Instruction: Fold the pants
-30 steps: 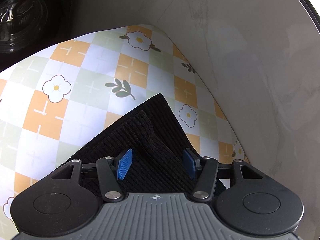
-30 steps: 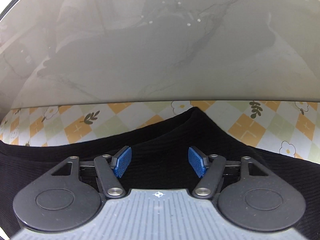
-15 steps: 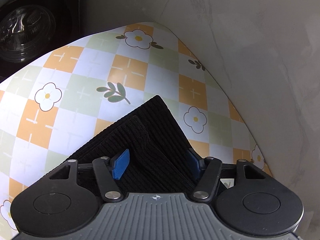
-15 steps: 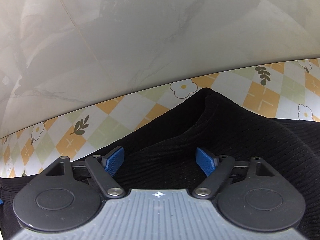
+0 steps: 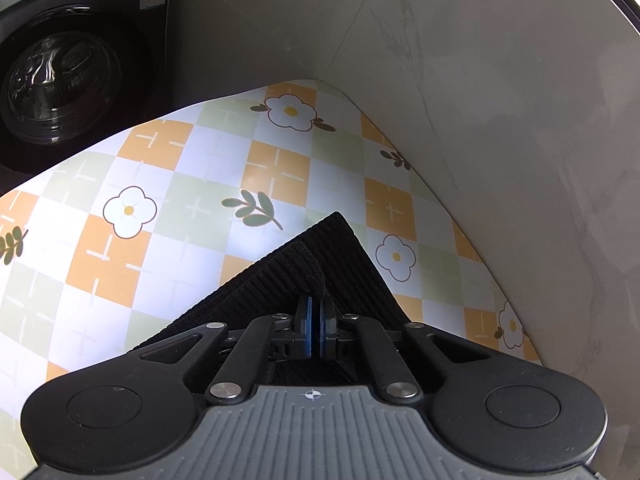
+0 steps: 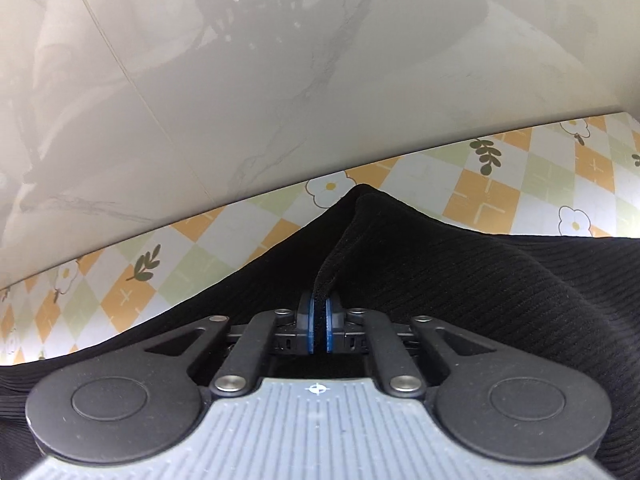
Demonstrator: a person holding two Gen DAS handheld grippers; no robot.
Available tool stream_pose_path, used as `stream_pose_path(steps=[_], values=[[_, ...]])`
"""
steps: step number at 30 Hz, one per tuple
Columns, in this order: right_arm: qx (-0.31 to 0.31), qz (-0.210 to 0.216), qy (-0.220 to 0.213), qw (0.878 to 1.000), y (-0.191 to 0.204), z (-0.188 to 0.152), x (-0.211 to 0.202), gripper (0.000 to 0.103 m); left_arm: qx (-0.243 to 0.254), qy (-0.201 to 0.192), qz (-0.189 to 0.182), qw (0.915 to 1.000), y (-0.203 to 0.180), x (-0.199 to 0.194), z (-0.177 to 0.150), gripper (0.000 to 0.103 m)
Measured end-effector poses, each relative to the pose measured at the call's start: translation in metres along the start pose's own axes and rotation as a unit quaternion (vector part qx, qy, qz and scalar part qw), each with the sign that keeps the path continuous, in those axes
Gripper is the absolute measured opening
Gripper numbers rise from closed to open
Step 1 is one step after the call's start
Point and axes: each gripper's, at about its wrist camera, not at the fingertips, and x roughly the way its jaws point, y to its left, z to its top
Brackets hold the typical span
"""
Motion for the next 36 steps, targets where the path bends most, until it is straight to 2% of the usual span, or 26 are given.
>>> stream_pose_path(steps=[6,12,18,22,25,28,29,31,32,33,36], values=[[0.046,0.069,-0.083,0.993,-0.016,-0.008,-0.04,0.005,0.013,-0.044,-0.024,0.9986,-0.007,-0.031,-0.002,0.004],[0.067,0.089,-0.112,0.987,-0.017,0.002,-0.056,0.005,0.014,-0.083,-0.042,0.9955,-0.019,-0.056,0.001,0.004],[0.127,0.101,-0.105,0.981,-0.026,0.015,-0.042,0.005,0.022,-0.093,-0.048,0.9943,-0.033,-0.05,0.006,0.004],[0.136,0.076,-0.09,0.984,-0.022,0.028,-0.005,0.005,0.044,-0.098,-0.052,0.9929,-0.056,-0.026,0.017,0.004],[0.128,0.052,-0.074,0.988,-0.023,0.033,0.026,0.006,0.081,-0.094,-0.072,0.9897,-0.075,0.008,0.023,0.005],[0.109,0.054,-0.057,0.991,-0.028,0.033,0.04,0.01,0.132,-0.058,-0.065,0.9874,-0.088,0.034,0.028,0.007],[0.101,0.06,-0.052,0.992,-0.029,0.035,0.039,0.013,0.135,-0.051,-0.073,0.9869,-0.087,0.035,0.03,0.01],[0.084,0.077,-0.049,0.992,-0.033,0.037,0.029,0.029,0.12,-0.035,-0.112,0.9857,-0.077,0.029,0.034,0.027],[0.074,0.081,-0.052,0.993,-0.034,0.036,0.023,0.034,0.112,-0.029,-0.127,0.9852,-0.072,0.024,0.035,0.043],[0.058,0.086,-0.056,0.993,-0.035,0.034,0.013,0.04,0.105,-0.025,-0.137,0.9848,-0.064,0.018,0.036,0.048],[0.04,0.108,-0.059,0.992,-0.046,0.023,-0.015,0.04,0.1,-0.007,-0.151,0.9835,-0.038,0.001,0.039,0.048]])
